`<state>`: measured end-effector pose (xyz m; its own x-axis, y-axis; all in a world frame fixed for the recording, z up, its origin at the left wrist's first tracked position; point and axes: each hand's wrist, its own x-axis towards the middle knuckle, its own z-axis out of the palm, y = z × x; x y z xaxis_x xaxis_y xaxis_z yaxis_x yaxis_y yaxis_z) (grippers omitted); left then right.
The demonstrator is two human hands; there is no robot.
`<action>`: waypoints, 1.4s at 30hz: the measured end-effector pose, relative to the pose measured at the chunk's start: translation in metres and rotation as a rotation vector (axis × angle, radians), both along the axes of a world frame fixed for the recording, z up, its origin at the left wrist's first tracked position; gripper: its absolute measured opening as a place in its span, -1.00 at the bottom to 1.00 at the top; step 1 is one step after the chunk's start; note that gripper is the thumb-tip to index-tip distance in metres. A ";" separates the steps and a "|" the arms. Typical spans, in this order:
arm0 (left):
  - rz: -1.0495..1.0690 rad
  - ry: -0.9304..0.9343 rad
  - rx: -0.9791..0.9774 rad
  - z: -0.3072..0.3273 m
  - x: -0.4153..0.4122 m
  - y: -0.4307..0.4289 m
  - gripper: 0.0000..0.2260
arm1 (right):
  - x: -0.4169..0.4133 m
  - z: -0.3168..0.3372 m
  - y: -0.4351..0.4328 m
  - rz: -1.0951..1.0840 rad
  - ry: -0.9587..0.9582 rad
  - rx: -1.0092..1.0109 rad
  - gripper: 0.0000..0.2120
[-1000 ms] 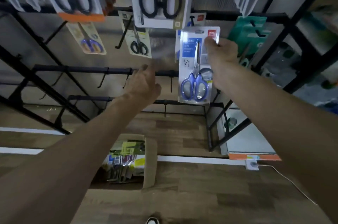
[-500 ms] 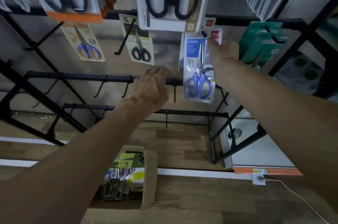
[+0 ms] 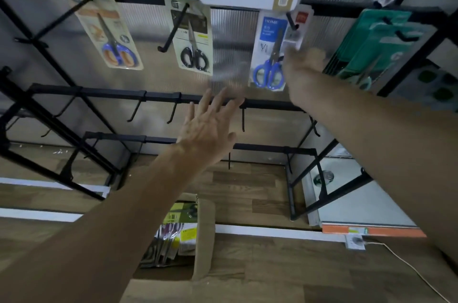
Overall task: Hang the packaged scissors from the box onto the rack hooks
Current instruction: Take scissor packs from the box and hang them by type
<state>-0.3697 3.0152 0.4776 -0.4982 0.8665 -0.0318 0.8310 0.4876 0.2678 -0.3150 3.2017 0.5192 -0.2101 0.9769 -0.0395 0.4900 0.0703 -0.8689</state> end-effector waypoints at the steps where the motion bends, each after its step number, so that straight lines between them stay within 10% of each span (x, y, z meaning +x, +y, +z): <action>1: 0.008 -0.003 -0.003 0.000 -0.001 -0.002 -0.30 | 0.001 -0.004 -0.006 -0.007 -0.049 0.030 -0.68; 14: 0.044 -0.080 -0.065 -0.008 -0.001 -0.035 -0.34 | 0.035 -0.058 -0.089 0.450 -0.472 0.479 -0.62; 32: 0.072 -0.152 -0.114 -0.114 -0.130 -0.238 -0.37 | -0.079 -0.168 -0.290 0.578 -0.585 0.200 -0.62; 42: 0.094 -0.250 -0.212 -0.280 -0.166 -0.298 -0.38 | -0.112 -0.335 -0.378 0.668 -0.627 0.171 -0.64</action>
